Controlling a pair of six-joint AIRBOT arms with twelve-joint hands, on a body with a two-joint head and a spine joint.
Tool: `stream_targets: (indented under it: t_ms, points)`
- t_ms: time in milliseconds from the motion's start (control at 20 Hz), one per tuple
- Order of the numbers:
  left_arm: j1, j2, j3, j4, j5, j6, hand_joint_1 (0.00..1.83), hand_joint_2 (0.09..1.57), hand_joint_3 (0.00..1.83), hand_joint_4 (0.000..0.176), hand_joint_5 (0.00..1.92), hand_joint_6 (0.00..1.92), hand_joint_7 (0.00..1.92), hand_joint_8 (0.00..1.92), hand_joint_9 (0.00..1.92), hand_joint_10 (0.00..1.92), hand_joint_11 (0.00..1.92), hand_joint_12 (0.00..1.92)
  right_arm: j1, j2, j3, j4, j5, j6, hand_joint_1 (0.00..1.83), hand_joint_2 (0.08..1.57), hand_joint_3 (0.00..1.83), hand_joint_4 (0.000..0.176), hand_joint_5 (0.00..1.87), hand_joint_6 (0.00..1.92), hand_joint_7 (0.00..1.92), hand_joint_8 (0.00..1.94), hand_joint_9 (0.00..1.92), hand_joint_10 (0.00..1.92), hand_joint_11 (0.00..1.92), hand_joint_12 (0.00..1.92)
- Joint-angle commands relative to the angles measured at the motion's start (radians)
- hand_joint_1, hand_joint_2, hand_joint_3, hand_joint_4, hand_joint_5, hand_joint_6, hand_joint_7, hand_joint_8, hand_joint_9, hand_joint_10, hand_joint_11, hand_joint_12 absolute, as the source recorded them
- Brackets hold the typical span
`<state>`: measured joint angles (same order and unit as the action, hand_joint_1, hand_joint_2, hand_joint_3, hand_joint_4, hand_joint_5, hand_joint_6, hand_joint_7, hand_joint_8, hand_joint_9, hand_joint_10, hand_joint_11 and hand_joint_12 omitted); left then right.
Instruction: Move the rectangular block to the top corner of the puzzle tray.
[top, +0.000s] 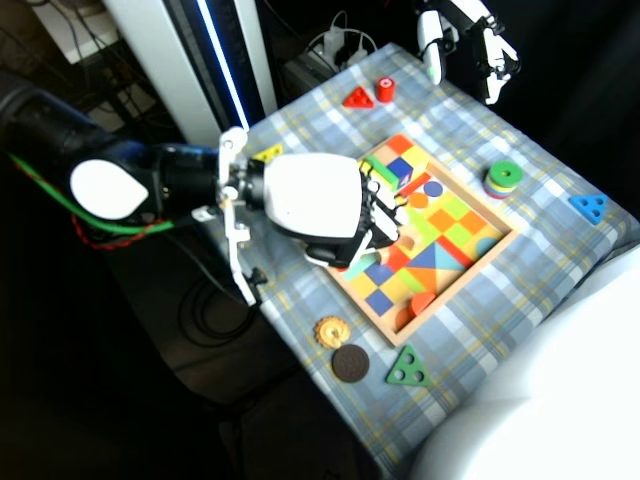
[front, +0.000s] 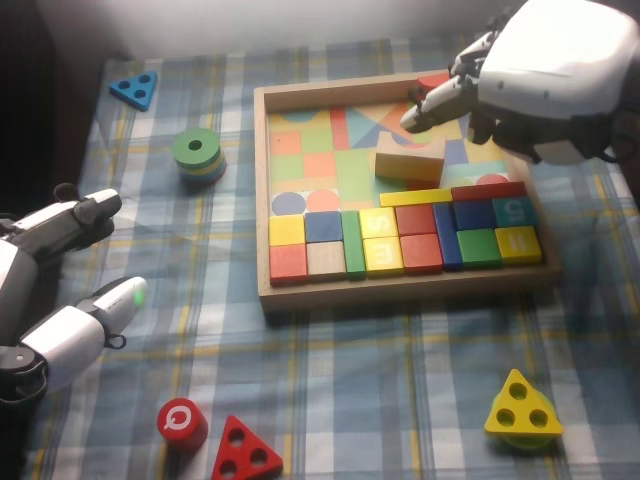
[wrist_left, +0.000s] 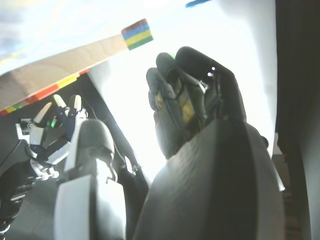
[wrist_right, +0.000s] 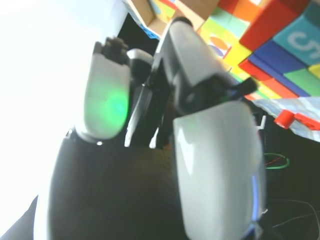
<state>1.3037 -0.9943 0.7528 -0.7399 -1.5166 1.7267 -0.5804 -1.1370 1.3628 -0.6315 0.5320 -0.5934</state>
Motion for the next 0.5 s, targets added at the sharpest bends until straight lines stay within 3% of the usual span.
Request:
stream_targets:
  t_ms: [0, 100, 150, 250, 350, 450]
  points:
    - [-0.008, 0.003, 0.003, 0.038, -0.11, -0.008, 0.81, 1.23, 0.0, 0.01, 0.48, 0.0, 0.61, 0.0, 0.44, 0.42, 0.0, 1.49, 0.019, -0.01, 0.004, 0.017, 0.083, 0.003, 1.62, 0.93, 0.59, 0.0, 0.69, 0.0, 1.37, 1.94, 1.56, 1.92, 1.61, 1.92]
    - [-0.008, 0.003, 0.003, 0.038, -0.11, -0.008, 0.8, 1.22, 0.0, 0.011, 0.48, 0.0, 0.61, 0.0, 0.45, 0.41, 0.0, 1.5, 0.019, -0.03, 0.02, -0.002, 0.081, 0.029, 1.56, 0.95, 0.6, 0.0, 0.66, 0.0, 1.35, 1.94, 1.54, 1.92, 1.59, 1.92]
    - [-0.008, 0.003, 0.003, 0.038, -0.11, -0.008, 0.76, 1.23, 0.0, 0.008, 0.48, 0.0, 0.61, 0.0, 0.46, 0.41, 0.01, 1.5, 0.019, -0.045, 0.036, -0.021, 0.081, 0.061, 1.53, 1.02, 0.47, 0.0, 0.65, 0.0, 1.29, 1.94, 1.49, 1.92, 1.54, 1.92]
    - [-0.008, 0.003, 0.003, 0.038, -0.11, -0.008, 0.73, 1.23, 0.0, 0.032, 0.46, 0.0, 0.61, 0.0, 0.45, 0.4, 0.0, 1.49, 0.019, -0.06, 0.053, -0.039, 0.082, 0.092, 1.63, 1.03, 0.33, 0.0, 0.68, 0.0, 1.28, 1.94, 1.49, 1.92, 1.53, 1.92]
    - [-0.008, 0.003, 0.003, 0.038, -0.11, -0.008, 0.75, 1.23, 0.0, 0.023, 0.48, 0.01, 0.63, 0.01, 0.47, 0.41, 0.01, 1.48, 0.019, -0.064, 0.055, -0.045, 0.082, 0.092, 1.61, 1.06, 0.25, 0.0, 0.69, 0.0, 1.31, 1.94, 1.51, 1.92, 1.54, 1.92]
    - [-0.008, 0.003, 0.003, 0.038, -0.11, -0.008, 0.76, 1.23, 0.0, 0.028, 0.48, 0.01, 0.63, 0.01, 0.46, 0.41, 0.0, 1.48, 0.019, -0.069, 0.056, -0.056, 0.081, 0.092, 1.61, 1.08, 0.24, 0.0, 0.68, 0.0, 1.28, 1.94, 1.5, 1.92, 1.54, 1.92]
